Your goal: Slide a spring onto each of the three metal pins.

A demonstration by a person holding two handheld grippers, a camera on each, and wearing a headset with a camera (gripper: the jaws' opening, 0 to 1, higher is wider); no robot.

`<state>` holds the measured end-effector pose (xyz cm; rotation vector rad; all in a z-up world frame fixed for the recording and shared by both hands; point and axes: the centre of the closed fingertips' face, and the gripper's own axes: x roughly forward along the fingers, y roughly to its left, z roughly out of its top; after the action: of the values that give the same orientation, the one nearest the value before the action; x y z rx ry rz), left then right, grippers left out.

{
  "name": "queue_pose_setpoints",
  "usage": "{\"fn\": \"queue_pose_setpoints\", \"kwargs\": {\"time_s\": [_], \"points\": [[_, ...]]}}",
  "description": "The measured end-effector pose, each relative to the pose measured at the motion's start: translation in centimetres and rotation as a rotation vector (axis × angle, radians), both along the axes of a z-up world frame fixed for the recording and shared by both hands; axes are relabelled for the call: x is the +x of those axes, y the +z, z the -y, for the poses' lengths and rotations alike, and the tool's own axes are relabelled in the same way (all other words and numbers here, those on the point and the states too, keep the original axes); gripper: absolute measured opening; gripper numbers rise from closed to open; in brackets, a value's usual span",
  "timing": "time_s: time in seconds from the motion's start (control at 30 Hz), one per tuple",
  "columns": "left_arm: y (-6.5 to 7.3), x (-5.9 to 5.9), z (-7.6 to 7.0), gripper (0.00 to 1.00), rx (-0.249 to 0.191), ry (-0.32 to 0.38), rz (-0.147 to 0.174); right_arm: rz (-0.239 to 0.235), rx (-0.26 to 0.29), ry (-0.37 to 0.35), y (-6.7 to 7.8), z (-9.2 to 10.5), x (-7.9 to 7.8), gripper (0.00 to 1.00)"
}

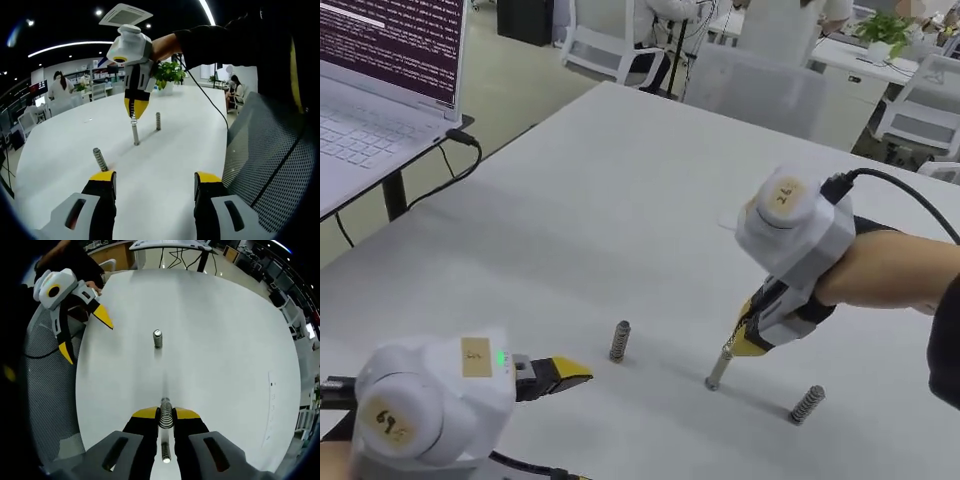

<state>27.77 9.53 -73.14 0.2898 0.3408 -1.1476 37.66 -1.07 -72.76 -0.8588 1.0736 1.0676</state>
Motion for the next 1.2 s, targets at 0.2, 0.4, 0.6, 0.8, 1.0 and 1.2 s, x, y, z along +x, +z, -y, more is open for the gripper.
{"fn": "queue_pose_setpoints", "kwargs": {"time_s": [0.2,0.4,0.6,0.8,1.0,1.2], "points": [[-0.1,0.0,-0.1,0.58,-0.002,0.002,-0.005,-0.010,-0.009,0.003,-0.5,0.1,0.2,0.09],[-0.2,0.0,-0.1,0.58,-0.003,0.004,-0.010,-0.026,-0.022,0.003,-1.4,0.1,0.3,0.09],[-0.3,0.0,-0.2,0.58,-0.003,0.007,-0.015,-0.047,-0.033,-0.008,-2.7,0.0,0.2,0.09],[-0.3,0.0,-0.3,0.58,-0.007,0.010,-0.017,-0.060,-0.040,-0.023,-4.0,0.0,0.1,0.09],[-0.3,0.0,-0.3,0.57,-0.004,0.011,-0.019,-0.071,-0.051,-0.031,-5.2,-0.1,-0.1,0.09],[-0.3,0.1,-0.3,0.57,-0.004,0.009,-0.021,-0.073,-0.054,-0.038,-5.8,-0.1,-0.2,0.09]]}}
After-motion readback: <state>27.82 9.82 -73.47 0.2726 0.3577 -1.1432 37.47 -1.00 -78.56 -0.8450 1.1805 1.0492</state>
